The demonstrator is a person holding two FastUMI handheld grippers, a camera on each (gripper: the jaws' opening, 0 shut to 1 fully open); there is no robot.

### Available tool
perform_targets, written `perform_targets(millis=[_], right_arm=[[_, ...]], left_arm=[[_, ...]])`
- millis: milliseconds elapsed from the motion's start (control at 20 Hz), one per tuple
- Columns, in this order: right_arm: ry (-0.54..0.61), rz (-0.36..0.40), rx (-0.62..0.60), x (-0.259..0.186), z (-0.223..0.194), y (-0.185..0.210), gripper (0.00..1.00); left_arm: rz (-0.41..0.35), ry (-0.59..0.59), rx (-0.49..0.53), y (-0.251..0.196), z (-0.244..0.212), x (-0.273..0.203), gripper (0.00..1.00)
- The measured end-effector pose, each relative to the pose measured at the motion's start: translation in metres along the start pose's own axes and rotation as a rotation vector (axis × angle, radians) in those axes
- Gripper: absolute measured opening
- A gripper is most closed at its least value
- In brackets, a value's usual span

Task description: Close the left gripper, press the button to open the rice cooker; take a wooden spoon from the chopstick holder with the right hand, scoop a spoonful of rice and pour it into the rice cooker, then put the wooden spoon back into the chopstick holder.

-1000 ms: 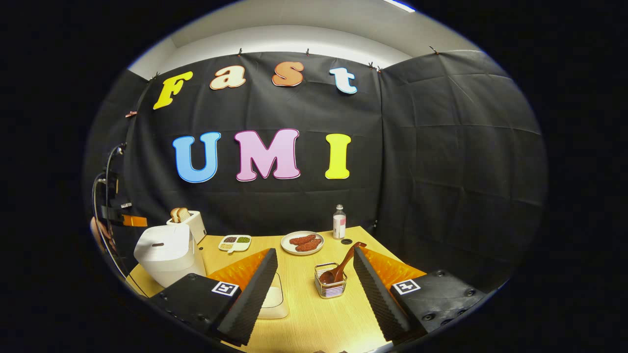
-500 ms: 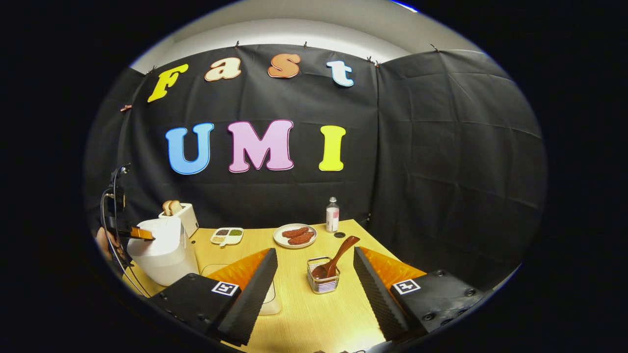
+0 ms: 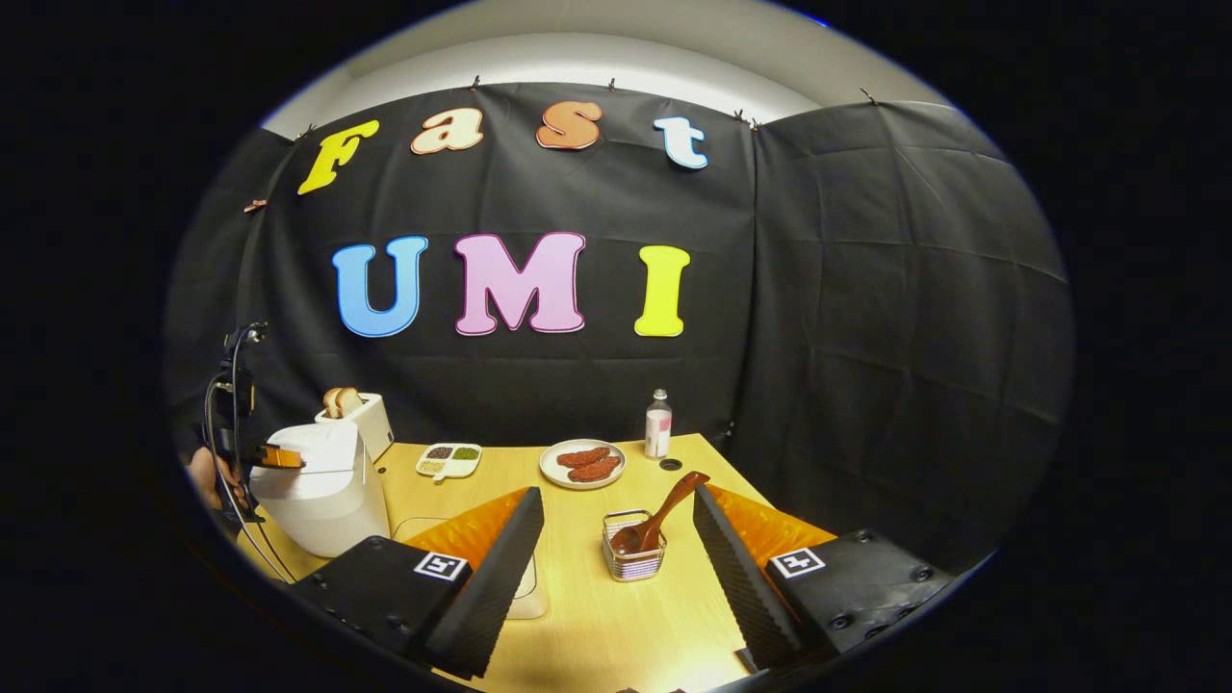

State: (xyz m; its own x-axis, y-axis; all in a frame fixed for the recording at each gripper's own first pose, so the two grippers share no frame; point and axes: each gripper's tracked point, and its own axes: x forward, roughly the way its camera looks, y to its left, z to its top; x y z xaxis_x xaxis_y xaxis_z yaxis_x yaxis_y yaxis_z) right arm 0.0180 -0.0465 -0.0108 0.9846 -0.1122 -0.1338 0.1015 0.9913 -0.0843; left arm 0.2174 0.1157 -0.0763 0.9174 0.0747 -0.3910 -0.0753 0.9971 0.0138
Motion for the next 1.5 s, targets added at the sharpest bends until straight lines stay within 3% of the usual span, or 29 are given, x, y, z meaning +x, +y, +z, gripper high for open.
perform_targets(millis=[200,300,400,450,550,750,1000,1500], right_arm=[[-0.013,0.027,-0.011,0.027,0.003,-0.011,0.98],[-0.031,0.06,0.001,0.044,0.01,-0.011,0.98],[-0.024,0.089,0.026,0.061,0.008,-0.012,0.98],[-0.016,0.099,0.037,0.068,0.007,-0.014,0.98],[0.009,0.12,0.053,0.08,-0.001,-0.018,0.98],[0.053,0.124,0.073,0.102,-0.018,-0.046,0.98],[0.177,0.134,0.136,0.139,-0.058,-0.068,0.98],[0.427,0.175,0.268,0.214,-0.151,-0.067,0.99]], left_arm=[[0.14,-0.286,0.097,0.001,0.085,-0.053,0.09],[0.112,-0.375,0.087,-0.025,0.113,-0.088,0.11],[0.08,-0.418,0.042,-0.047,0.118,-0.116,0.17],[0.063,-0.427,0.016,-0.059,0.116,-0.127,0.15],[0.035,-0.427,-0.027,-0.08,0.105,-0.147,0.35],[0.031,-0.396,0.011,-0.107,0.075,-0.17,0.95],[0.093,-0.335,0.012,-0.119,0.05,-0.179,0.98],[0.222,-0.234,-0.068,-0.14,0.021,-0.184,0.98]])
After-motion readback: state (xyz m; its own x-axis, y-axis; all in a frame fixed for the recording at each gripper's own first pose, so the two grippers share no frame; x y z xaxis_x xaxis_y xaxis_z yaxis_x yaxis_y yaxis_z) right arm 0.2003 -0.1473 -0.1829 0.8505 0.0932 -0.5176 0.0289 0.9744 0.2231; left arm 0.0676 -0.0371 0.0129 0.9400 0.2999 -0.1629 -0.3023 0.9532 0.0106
